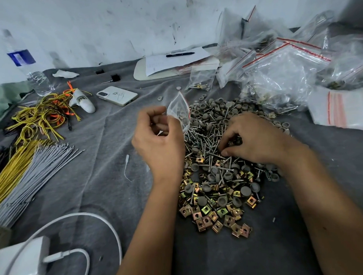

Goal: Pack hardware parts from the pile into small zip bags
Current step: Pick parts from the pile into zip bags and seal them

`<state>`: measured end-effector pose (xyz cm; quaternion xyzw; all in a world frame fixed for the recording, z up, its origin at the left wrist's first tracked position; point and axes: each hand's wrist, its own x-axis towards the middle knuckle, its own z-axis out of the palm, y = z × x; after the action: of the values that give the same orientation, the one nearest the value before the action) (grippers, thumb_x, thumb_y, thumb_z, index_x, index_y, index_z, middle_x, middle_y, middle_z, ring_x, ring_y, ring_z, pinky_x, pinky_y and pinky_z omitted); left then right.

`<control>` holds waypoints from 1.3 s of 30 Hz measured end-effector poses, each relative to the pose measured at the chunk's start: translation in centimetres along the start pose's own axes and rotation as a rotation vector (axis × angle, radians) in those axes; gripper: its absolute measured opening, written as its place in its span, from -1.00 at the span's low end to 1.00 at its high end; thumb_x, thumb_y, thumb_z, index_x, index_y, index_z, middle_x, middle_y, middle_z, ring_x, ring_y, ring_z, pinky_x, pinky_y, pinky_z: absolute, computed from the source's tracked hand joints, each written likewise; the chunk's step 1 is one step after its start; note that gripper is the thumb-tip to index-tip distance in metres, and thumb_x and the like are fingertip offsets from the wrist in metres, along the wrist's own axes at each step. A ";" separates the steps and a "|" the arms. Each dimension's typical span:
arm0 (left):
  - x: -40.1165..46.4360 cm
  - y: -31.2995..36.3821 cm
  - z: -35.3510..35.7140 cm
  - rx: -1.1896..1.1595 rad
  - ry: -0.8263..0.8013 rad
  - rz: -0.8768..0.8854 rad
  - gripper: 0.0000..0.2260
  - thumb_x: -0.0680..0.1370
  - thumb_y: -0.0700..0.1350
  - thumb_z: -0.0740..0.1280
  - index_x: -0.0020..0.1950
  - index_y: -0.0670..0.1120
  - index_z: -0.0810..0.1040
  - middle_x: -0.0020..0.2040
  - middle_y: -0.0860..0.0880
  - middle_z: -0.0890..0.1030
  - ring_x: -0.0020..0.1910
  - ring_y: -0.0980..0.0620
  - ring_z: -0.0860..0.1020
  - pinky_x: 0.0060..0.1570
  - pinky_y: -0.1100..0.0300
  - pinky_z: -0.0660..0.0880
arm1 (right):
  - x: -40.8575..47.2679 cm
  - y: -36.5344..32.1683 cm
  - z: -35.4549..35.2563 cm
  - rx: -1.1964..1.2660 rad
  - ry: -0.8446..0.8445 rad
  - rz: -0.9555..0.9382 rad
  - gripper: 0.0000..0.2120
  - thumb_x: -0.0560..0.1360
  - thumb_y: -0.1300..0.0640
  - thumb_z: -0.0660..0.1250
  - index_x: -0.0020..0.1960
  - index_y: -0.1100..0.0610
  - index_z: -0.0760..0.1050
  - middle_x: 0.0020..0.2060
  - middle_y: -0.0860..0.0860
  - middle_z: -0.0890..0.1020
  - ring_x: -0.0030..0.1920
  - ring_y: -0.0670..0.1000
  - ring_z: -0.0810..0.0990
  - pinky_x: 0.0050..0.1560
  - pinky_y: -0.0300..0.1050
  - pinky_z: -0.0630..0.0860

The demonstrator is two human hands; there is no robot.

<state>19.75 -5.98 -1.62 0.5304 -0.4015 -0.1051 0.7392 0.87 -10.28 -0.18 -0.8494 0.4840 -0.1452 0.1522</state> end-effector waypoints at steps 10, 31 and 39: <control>-0.2 0.2 0.0 0.011 -0.052 -0.032 -0.85 0.50 -0.29 0.35 -0.04 -0.07 0.62 -0.33 0.11 0.55 -0.37 0.18 0.48 -0.35 0.24 0.45 | 0.1 -1.9 0.5 -0.130 -0.075 0.000 -0.84 0.45 -0.17 0.52 -0.13 -0.12 0.64 -0.13 -0.16 0.48 0.07 -0.05 0.42 0.15 0.06 0.47; -0.7 -0.4 0.4 0.260 -0.329 0.144 -0.80 0.52 -0.32 0.36 -0.03 -0.09 0.73 -0.14 0.05 0.70 -0.17 0.11 0.65 -0.10 0.18 0.60 | 0.9 -0.5 1.5 0.541 0.345 0.002 -0.88 0.47 0.11 0.56 -0.08 0.03 0.62 -0.24 -0.07 0.70 -0.20 -0.11 0.67 -0.16 -0.21 0.60; -0.6 -0.7 0.4 0.259 -0.312 0.134 -0.79 0.51 -0.32 0.36 -0.06 -0.06 0.73 -0.17 0.06 0.68 -0.20 0.12 0.63 -0.14 0.30 0.53 | 0.4 0.4 0.6 0.219 0.074 -0.147 -0.76 0.41 0.08 0.60 -0.16 -0.23 0.61 -0.18 -0.30 0.61 -0.05 -0.34 0.56 -0.03 -0.39 0.40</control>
<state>19.23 -6.22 -2.44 0.5703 -0.5558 -0.0841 0.5990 0.98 -10.73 -0.87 -0.8549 0.4070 -0.2391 0.2151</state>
